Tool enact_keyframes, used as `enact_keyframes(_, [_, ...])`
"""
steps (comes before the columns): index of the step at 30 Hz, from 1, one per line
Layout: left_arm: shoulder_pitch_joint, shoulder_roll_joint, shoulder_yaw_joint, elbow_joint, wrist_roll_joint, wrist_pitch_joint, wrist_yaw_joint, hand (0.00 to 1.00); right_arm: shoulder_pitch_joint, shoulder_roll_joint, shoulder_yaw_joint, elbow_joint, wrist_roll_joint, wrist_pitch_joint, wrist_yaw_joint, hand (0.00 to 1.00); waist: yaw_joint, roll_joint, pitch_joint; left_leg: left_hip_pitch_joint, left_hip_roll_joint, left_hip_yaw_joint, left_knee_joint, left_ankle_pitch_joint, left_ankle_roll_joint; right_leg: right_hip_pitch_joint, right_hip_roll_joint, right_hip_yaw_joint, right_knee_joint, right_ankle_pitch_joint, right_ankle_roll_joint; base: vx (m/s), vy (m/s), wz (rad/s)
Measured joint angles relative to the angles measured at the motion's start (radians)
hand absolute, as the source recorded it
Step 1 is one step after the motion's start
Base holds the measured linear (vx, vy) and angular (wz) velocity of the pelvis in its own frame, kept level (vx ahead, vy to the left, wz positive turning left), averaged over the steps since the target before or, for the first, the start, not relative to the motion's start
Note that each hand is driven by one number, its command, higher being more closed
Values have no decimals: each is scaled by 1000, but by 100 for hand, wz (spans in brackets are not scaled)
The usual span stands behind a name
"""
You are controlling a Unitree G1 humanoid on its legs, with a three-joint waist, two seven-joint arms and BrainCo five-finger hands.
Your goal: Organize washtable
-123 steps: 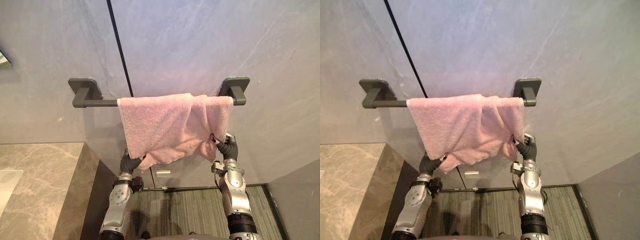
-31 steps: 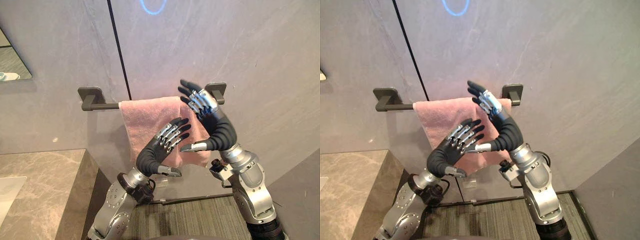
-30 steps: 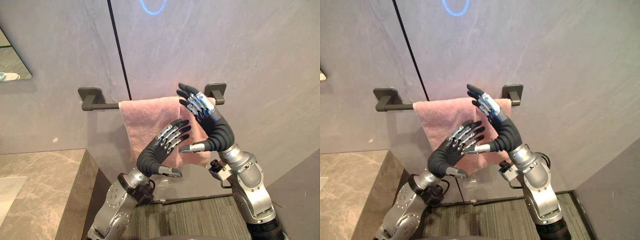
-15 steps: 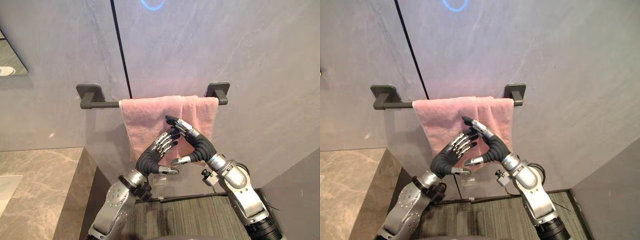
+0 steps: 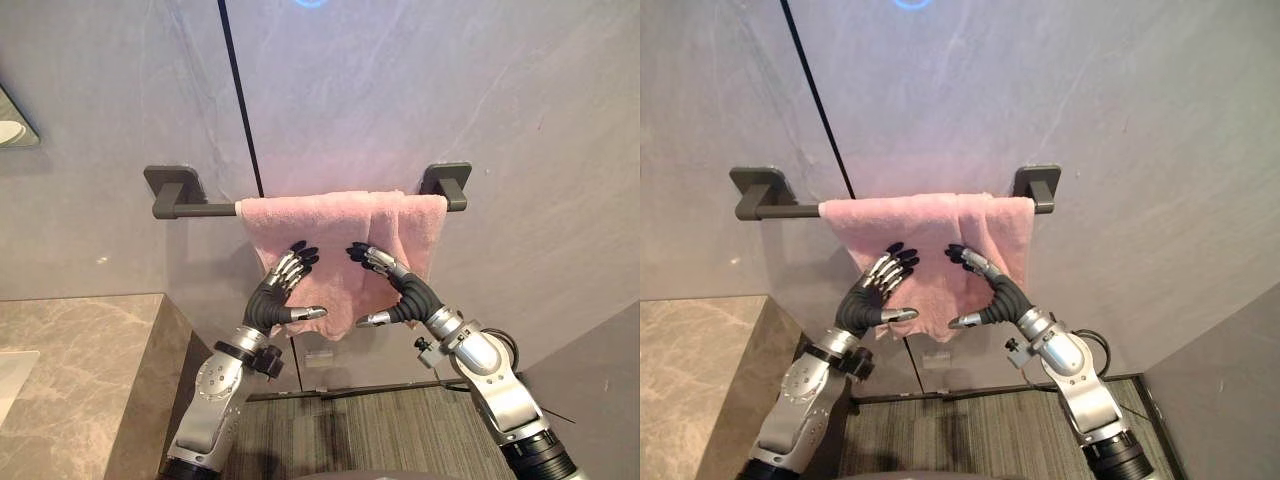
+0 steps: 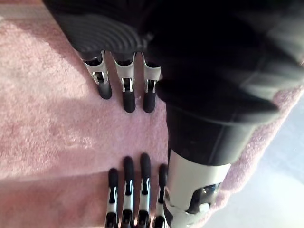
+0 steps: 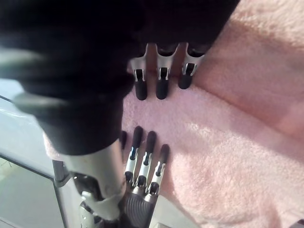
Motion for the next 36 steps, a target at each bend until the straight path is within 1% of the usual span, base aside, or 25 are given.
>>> enact_keyframes(7, [-15, 0, 70, 39, 30, -2, 42, 0, -4, -34, -47, 0, 6, 7, 1, 0, 0, -3, 4, 0, 0, 2, -3, 0, 0, -1, 1, 1, -3, 0, 0, -20, -11, -1])
enact_keyframes(10, [-23, 0, 78, 42, 38, -4, 56, 0, -13, -34, -61, 3, 24, 8, 1, 0, 0, -3, 4, -5, 0, 2, -3, 0, 0, -6, 1, 1, -5, 0, 0, 0, 0, 0])
enact_keyframes(13, [-23, -3, 95, 42, 49, -17, 56, 0, -19, -34, -75, 3, 51, 9, 1, 0, -1, -3, 4, -18, 0, 2, -3, 0, 0, -19, 2, 1, -6, 3, -1, 0, 0, 0])
enact_keyframes(17, [-23, -7, 110, 44, 64, -18, 60, 0, -18, -20, -87, 7, 84, 12, 3, 0, -2, -2, 5, -17, 0, 2, -4, 0, 0, -17, 1, 0, -8, 3, -1, 0, 0, 0])
enact_keyframes(21, [-24, -36, 134, 55, 76, -19, 76, 0, -12, 46, -158, 31, 121, 15, 0, 0, -2, 1, 6, -17, 0, 1, -4, 0, 0, -17, 1, -1, -8, 3, -1, -26, -12, 0])
enact_keyframes(22, [-24, -50, 153, 62, 80, -19, 85, 0, -5, 65, -177, 31, 122, 19, -7, 0, -2, 2, 7, -17, 0, 1, -4, 0, 0, -17, 1, -1, -8, 3, -1, 0, 0, 0])
enact_keyframes(26, [-22, -58, 192, 80, 86, -19, 102, 0, 17, 116, -228, 30, 122, 27, -27, 0, -2, 7, 10, -17, 0, 2, -6, 0, 0, -16, 2, -1, -13, 5, -1, 0, 0, 0])
enact_keyframes(29, [-10, -92, 224, 79, 87, -19, 106, 0, 49, 168, -282, 30, 126, 27, -48, 0, -1, 7, 10, -18, 0, 2, -10, 1, 0, -16, 2, -2, -18, 7, -1, 0, 0, 0])
enact_keyframes(34, [1, -104, 235, 79, 87, -19, 106, 0, 71, 213, -342, 30, 131, 27, -67, 0, -1, 6, 10, -18, 0, 1, -13, 1, 0, -16, 2, -2, -20, 7, -1, 0, 0, 0])
enact_keyframes(35, [10, -125, 257, 79, 87, -19, 107, 0, 79, 226, -356, 30, 133, 27, -69, 0, -2, 6, 10, -17, -1, 1, -14, 1, 0, -16, 2, -2, -20, 7, -1, 0, 0, 0])
enact_keyframes(36, [13, -130, 262, 79, 87, -19, 109, 0, 83, 230, -359, 30, 136, 27, -69, 0, -2, 6, 10, -17, -1, 1, -14, 1, 0, -16, 2, -2, -20, 7, -1, 0, 0, 0])
